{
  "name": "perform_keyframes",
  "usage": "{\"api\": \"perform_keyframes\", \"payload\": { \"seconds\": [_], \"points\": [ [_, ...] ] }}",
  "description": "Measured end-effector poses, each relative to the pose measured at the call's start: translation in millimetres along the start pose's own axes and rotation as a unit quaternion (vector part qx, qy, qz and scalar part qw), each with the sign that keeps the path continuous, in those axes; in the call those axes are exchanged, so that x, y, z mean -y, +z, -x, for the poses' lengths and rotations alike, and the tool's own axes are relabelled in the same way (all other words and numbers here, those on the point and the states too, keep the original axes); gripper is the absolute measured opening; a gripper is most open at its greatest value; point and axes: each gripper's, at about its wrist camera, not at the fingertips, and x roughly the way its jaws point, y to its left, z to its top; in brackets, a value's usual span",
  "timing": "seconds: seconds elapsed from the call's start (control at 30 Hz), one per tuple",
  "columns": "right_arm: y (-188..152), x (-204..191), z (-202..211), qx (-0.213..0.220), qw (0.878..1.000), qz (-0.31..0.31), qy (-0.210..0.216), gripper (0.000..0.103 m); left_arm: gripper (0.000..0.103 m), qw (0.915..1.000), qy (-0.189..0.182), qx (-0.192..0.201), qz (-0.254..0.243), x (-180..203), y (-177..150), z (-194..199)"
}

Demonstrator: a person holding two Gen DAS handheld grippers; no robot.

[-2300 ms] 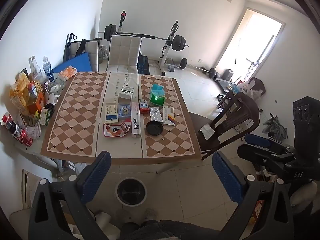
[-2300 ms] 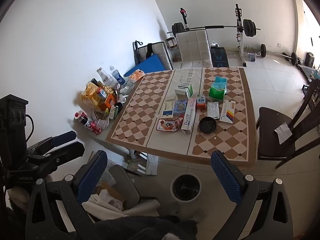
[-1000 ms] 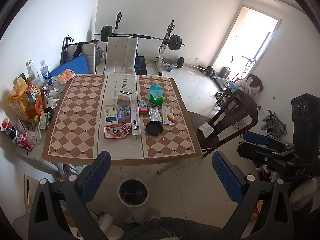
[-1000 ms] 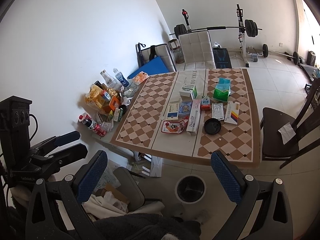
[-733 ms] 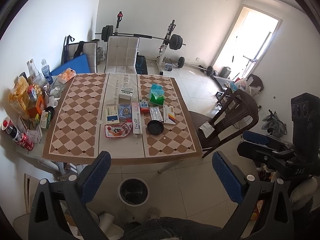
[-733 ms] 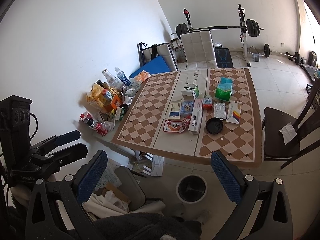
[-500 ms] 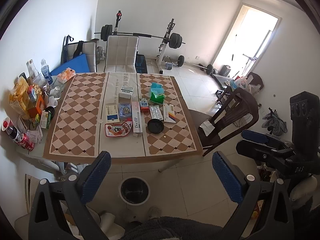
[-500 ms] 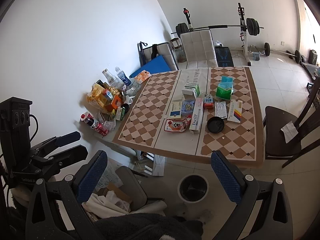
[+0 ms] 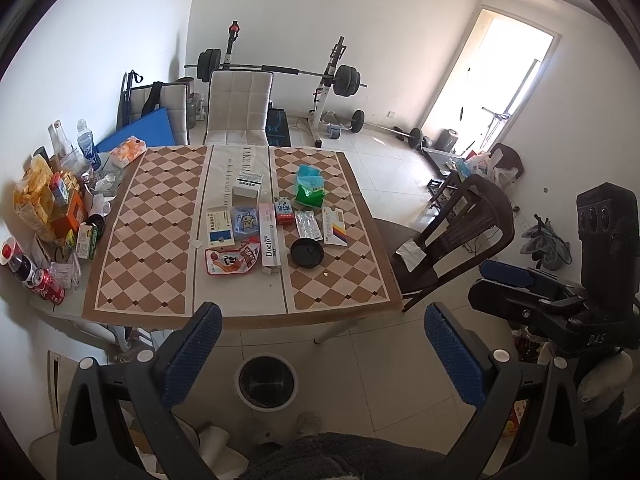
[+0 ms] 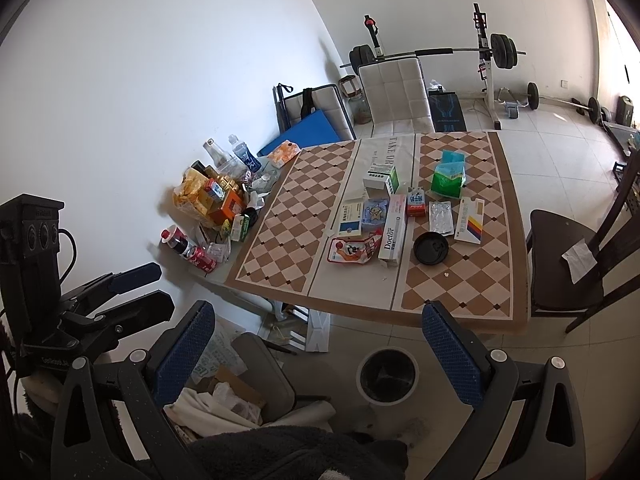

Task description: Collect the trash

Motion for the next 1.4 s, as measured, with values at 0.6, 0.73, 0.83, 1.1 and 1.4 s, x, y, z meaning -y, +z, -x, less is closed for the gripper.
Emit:
{"api": "perform_keyframes", "payload": {
  "seconds": [0.6,0.73,0.83,1.1,1.4],
  "points": [
    [1,3,0,0.000,1.000,-0.001,0.000,0.103,0.103,1.0000,0.000,-0.003,-0.003,9,-1,-2],
    [0,3,-1,-0.001,1.000,-0.001,0.000,0.103,0.103,1.0000,-0.004,-0.006,-0.004,12,2,-5],
    [0,4,-2,0.000,1.000,-0.002,-0.001,0.103,0.103,0.9999,-0.006,-0.010,-0.008,10,5,-8],
    [1,30,-24,-0.001,0.997,-0.064,-0.047,0.103,0.103,0.9895,0.138,-0.025,-0.036,-23,14,-64],
    [23,124,-113,-0.040,0.974,-0.161,-0.152,0.103,0.103,0.9680,0.225,-0.111,0.009,-85,29,-192]
  ]
}}
